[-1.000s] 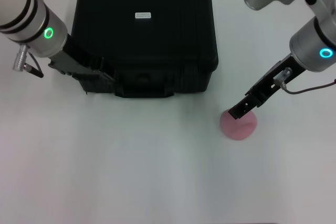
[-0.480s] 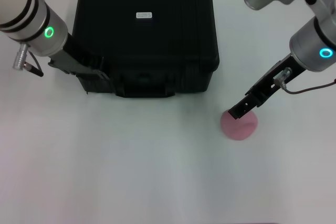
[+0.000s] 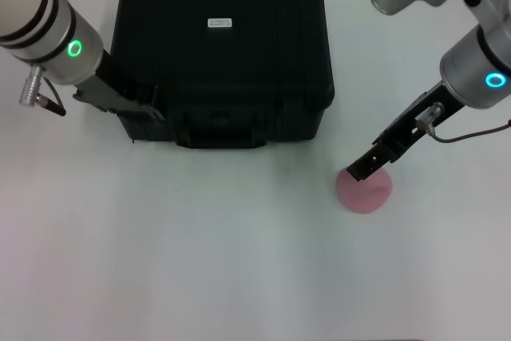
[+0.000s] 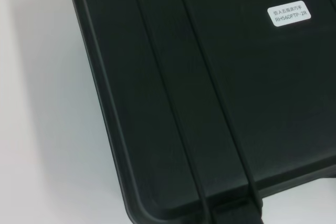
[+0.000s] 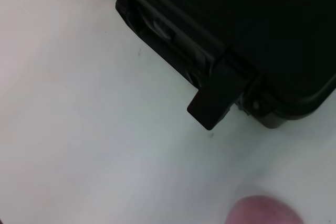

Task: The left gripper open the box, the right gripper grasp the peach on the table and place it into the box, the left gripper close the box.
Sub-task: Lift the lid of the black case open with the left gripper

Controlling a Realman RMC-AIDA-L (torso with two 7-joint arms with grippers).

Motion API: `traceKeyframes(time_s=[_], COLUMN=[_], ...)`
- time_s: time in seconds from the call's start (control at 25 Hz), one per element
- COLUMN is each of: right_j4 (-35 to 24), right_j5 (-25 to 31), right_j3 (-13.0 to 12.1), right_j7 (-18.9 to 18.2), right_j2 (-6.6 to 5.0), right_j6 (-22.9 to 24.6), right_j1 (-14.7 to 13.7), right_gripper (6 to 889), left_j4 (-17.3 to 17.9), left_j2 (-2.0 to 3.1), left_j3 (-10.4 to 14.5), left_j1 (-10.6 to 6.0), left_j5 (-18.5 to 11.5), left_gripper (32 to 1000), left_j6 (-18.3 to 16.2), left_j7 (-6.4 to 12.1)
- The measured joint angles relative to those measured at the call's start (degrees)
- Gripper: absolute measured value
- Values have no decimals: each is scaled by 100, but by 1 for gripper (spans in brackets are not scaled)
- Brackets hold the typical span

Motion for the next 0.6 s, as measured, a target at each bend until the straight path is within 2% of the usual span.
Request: traceKeyframes(time_s=[0.24,0.44,0.6], right_j4=[5,106,127], right_j5=[0,0,0], right_j3=[-1,5,4], right_j7=[2,0,-1], right_j2=[0,0,0], right_j6=[0,0,0], right_j1=[2,11,18], right_gripper=[850,850,850], left_j4=[27,124,330], left_j2=[5,19,22], left_j3=[-3,-49,-55], left_j1=[-17,-63,-86], left_j5=[0,-4,-8], left_gripper=[492,491,490], left_j6=[-26,-206,-379], left_j7=[-25,-9,-6])
